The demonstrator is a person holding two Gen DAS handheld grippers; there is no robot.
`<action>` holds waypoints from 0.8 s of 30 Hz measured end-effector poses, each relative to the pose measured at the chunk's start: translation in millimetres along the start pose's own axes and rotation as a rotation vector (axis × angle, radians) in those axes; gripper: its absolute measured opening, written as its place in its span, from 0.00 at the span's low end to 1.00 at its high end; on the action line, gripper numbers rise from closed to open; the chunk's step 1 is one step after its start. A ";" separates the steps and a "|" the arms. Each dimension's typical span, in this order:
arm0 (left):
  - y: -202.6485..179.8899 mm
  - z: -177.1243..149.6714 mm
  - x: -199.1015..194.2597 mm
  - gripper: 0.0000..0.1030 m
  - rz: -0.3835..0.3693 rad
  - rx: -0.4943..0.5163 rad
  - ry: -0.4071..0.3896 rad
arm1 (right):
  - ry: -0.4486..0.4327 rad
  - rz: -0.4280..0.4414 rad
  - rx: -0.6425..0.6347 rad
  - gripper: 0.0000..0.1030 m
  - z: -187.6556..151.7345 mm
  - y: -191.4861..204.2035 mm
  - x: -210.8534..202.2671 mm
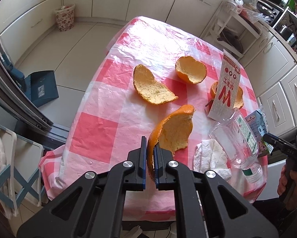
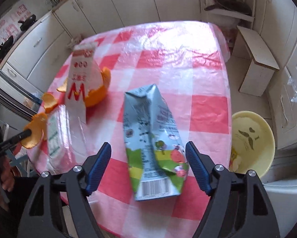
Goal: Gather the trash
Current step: 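Close the left tool on the orange peel and lift it while the right tool holds the carton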
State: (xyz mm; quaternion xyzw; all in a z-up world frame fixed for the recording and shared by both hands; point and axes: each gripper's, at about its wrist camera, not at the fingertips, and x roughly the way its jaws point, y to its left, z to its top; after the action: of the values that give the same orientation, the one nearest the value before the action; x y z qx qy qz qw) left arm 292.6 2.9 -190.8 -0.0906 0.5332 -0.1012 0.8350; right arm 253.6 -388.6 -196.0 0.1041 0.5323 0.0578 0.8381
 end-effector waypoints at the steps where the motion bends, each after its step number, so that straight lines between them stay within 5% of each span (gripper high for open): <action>1: 0.1 0.0 1.0 0.06 0.002 -0.002 0.004 | 0.014 -0.001 -0.003 0.72 0.7 -1.4 5.1; 13: -8.4 -0.9 18.4 0.06 0.030 0.013 0.054 | 0.002 -0.011 -0.107 0.61 -2.5 25.0 17.2; 24: -13.8 3.0 -6.1 0.06 0.037 0.040 -0.061 | -0.069 0.031 -0.061 0.61 -2.0 21.4 2.8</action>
State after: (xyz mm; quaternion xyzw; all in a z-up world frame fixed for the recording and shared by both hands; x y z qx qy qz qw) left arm 291.8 -8.6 -180.7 -0.0669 0.5068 -0.0935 0.8544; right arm 253.3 -367.0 -194.3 0.0885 0.4993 0.0834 0.8579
